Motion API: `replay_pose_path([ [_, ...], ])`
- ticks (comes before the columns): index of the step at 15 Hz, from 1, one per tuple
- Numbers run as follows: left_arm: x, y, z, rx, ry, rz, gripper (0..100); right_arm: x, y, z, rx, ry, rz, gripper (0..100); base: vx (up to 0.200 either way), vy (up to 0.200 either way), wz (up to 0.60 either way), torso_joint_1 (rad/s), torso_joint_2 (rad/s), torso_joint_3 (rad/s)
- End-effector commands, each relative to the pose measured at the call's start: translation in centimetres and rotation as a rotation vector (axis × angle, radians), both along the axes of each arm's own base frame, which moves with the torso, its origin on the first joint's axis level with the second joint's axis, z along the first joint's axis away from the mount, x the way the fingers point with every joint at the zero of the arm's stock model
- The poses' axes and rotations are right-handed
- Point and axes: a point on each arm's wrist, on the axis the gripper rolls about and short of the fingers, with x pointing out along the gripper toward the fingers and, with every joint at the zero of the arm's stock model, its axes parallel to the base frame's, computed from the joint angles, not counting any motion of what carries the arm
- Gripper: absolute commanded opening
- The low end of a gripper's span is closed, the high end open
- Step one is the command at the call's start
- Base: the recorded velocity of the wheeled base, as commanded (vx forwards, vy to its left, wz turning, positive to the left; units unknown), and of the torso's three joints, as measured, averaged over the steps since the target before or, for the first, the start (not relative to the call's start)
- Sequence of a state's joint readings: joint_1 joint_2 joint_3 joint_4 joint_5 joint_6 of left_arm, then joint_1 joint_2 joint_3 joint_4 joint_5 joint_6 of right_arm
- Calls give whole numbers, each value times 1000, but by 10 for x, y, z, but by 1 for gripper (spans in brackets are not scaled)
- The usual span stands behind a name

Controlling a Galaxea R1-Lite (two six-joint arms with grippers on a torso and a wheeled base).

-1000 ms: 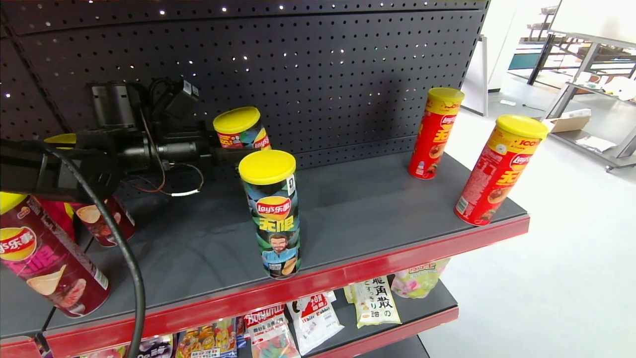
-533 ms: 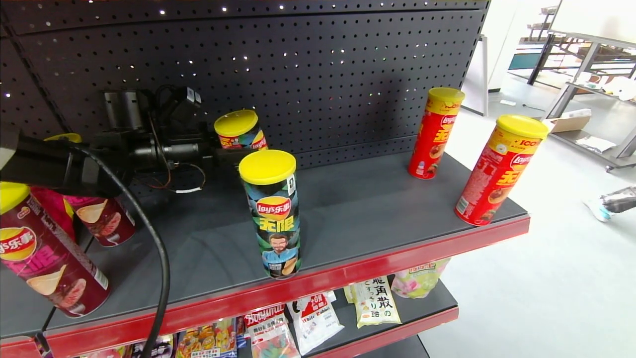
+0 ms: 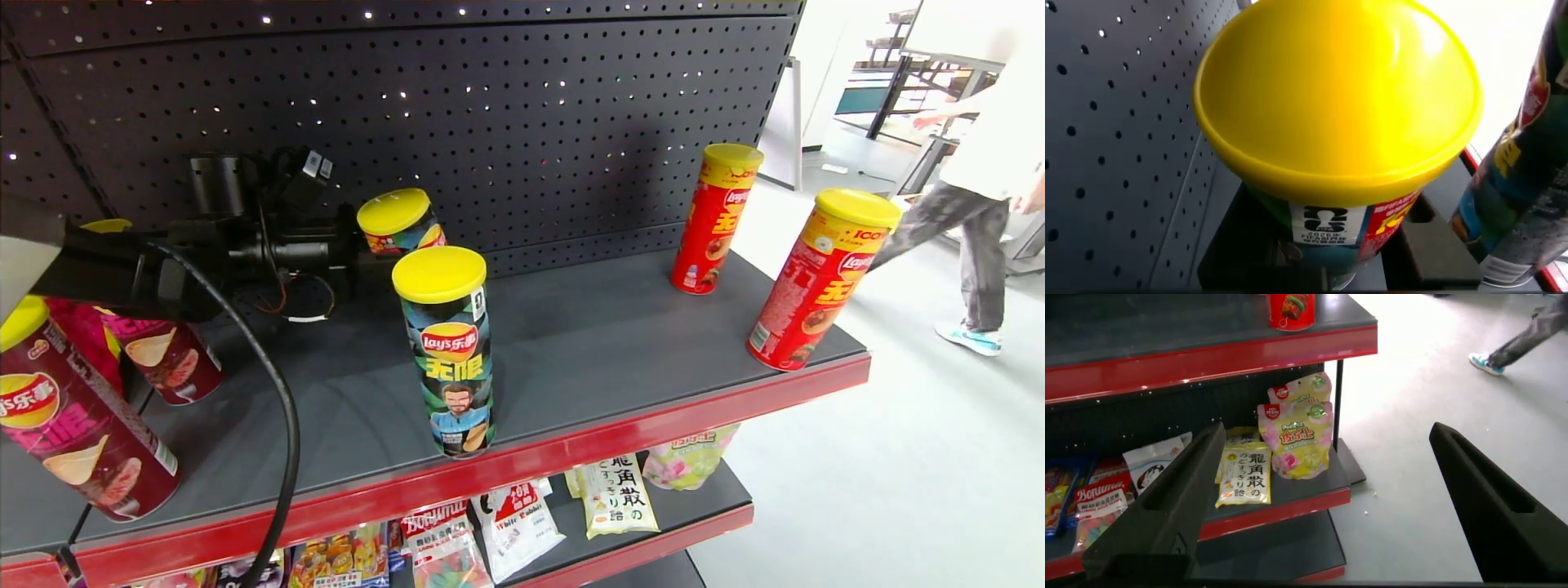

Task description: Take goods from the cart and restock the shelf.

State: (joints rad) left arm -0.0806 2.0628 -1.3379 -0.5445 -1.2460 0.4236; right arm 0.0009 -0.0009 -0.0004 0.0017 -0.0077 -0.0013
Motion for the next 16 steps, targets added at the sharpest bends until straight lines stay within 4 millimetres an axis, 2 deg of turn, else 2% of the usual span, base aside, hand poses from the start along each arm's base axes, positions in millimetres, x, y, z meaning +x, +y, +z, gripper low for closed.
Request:
replay_pose_path([
  [1,5,-1,4,5,-46,0,0,0,0,0,0,0,1,100,0,0,0,0,0,0],
  [12,9,0,1,24,-32,92,0,0,0,0,0,0,1,100,0,0,0,0,0,0],
  [16,8,-8,0,26,-23,74,0,0,0,0,0,0,1,100,0,0,0,0,0,0],
])
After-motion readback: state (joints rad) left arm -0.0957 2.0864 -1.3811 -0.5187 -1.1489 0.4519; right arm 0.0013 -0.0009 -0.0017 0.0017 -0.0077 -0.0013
